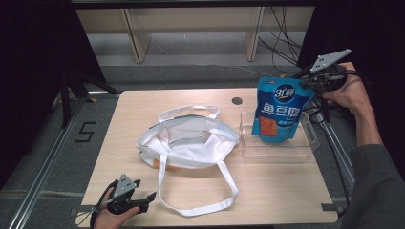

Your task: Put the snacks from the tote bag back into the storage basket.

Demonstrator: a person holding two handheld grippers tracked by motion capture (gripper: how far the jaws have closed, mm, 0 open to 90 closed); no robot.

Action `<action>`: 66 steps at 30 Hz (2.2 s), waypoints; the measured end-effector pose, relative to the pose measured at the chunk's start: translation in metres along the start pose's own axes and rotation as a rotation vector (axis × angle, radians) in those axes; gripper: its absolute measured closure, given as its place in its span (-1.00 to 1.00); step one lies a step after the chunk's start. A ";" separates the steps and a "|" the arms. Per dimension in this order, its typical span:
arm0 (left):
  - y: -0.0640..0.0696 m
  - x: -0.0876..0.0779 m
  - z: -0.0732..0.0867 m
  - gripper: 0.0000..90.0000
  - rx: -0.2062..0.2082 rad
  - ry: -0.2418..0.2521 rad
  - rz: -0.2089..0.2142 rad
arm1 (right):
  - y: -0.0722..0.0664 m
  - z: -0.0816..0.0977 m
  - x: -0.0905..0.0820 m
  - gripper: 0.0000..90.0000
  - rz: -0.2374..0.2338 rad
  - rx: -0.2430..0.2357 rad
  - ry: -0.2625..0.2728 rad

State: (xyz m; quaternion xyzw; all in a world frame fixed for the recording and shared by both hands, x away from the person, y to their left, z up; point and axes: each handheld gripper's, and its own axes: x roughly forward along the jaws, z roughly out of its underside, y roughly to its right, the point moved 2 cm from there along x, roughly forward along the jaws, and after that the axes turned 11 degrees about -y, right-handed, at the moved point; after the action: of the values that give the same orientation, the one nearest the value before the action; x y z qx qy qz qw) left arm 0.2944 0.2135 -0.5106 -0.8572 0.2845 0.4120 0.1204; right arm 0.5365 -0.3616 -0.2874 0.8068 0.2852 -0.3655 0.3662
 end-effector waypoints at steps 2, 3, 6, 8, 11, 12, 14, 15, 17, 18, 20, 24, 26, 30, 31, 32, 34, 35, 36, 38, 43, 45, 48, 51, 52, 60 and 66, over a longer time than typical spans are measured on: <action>0.000 0.000 0.000 -0.44 -0.001 0.002 -0.002 | 0.000 0.001 0.000 0.96 0.000 0.007 0.007; 0.000 0.000 0.000 -0.44 0.000 0.002 -0.001 | 0.000 0.002 0.000 0.95 0.001 0.010 0.008; 0.000 0.000 0.000 -0.44 0.006 0.001 0.002 | -0.001 0.003 0.000 0.94 0.000 0.013 0.011; 0.001 0.000 0.000 -0.44 -0.005 0.005 -0.008 | -0.001 0.003 0.000 0.95 0.000 0.019 0.016; 0.001 0.001 0.000 -0.44 -0.008 0.010 0.002 | -0.001 0.003 0.000 0.96 -0.001 0.024 0.015; 0.001 0.001 0.000 -0.44 -0.009 0.009 -0.006 | -0.002 0.003 0.000 0.94 -0.004 0.029 0.019; 0.001 0.000 0.000 -0.44 -0.004 0.006 -0.003 | -0.002 0.004 -0.002 0.84 -0.020 0.056 0.032; 0.001 0.001 0.000 -0.44 -0.007 0.009 -0.003 | -0.001 0.005 -0.003 0.80 -0.017 0.056 0.043; 0.001 0.000 0.000 -0.44 -0.005 0.010 -0.004 | -0.003 0.007 -0.004 0.74 -0.028 0.082 0.058; 0.001 0.000 0.000 -0.44 -0.004 0.008 -0.004 | -0.004 0.009 -0.005 0.69 -0.039 0.098 0.065; 0.001 0.000 0.000 -0.44 -0.003 0.005 -0.005 | -0.006 0.010 -0.006 0.66 -0.043 0.100 0.075; 0.001 0.000 0.000 -0.44 -0.001 0.002 -0.007 | -0.009 0.010 -0.010 0.55 -0.041 0.097 0.092; 0.000 0.001 0.000 -0.44 0.005 0.003 0.001 | -0.012 0.009 -0.013 0.46 -0.047 0.100 0.108; 0.001 0.000 0.000 -0.44 -0.007 0.008 -0.007 | -0.015 0.008 -0.020 0.29 -0.051 0.164 0.125; 0.001 0.000 0.000 -0.44 -0.007 0.010 -0.006 | -0.016 0.008 -0.020 0.26 -0.062 0.180 0.130; 0.000 0.001 0.000 -0.44 -0.005 0.003 -0.011 | -0.017 0.007 -0.022 0.21 -0.057 0.185 0.140; 0.002 0.001 0.000 -0.44 -0.021 0.012 -0.006 | -0.020 0.007 -0.025 0.18 -0.052 0.204 0.147; 0.002 0.000 0.000 -0.44 -0.012 0.011 -0.008 | -0.022 0.007 -0.027 0.16 -0.057 0.210 0.157; 0.001 0.000 0.000 -0.44 -0.009 0.011 0.000 | -0.022 0.007 -0.029 0.14 -0.056 0.207 0.159; 0.001 0.002 0.000 -0.45 -0.026 0.010 -0.007 | -0.028 0.007 -0.033 0.10 -0.058 0.250 0.167; 0.002 0.001 0.000 -0.45 -0.026 0.015 0.000 | -0.038 0.010 -0.045 0.07 -0.044 0.308 0.169; 0.000 0.000 0.000 -0.45 -0.004 0.003 0.000 | -0.040 0.012 -0.048 0.04 -0.045 0.302 0.164; 0.002 0.001 0.000 -0.45 -0.030 0.014 -0.003 | -0.047 0.013 -0.052 0.02 -0.039 0.332 0.183; 0.000 0.000 0.000 -0.46 -0.006 0.004 -0.002 | -0.053 0.014 -0.056 0.01 -0.027 0.341 0.176; 0.000 0.000 0.000 -0.46 -0.007 0.006 -0.002 | -0.055 0.015 -0.058 0.01 -0.025 0.333 0.170; 0.000 0.000 0.000 -0.46 -0.013 0.002 -0.001 | -0.068 0.021 -0.064 0.01 -0.012 0.357 0.204; 0.000 0.000 0.000 -0.47 -0.013 0.005 -0.002 | -0.081 0.026 -0.068 -0.02 -0.033 0.369 0.206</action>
State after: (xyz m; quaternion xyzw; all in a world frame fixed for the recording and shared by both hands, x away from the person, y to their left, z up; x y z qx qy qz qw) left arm 0.2944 0.2135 -0.5102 -0.8593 0.2811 0.4116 0.1148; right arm 0.4288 -0.3493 -0.2767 0.8884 0.2626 -0.3334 0.1750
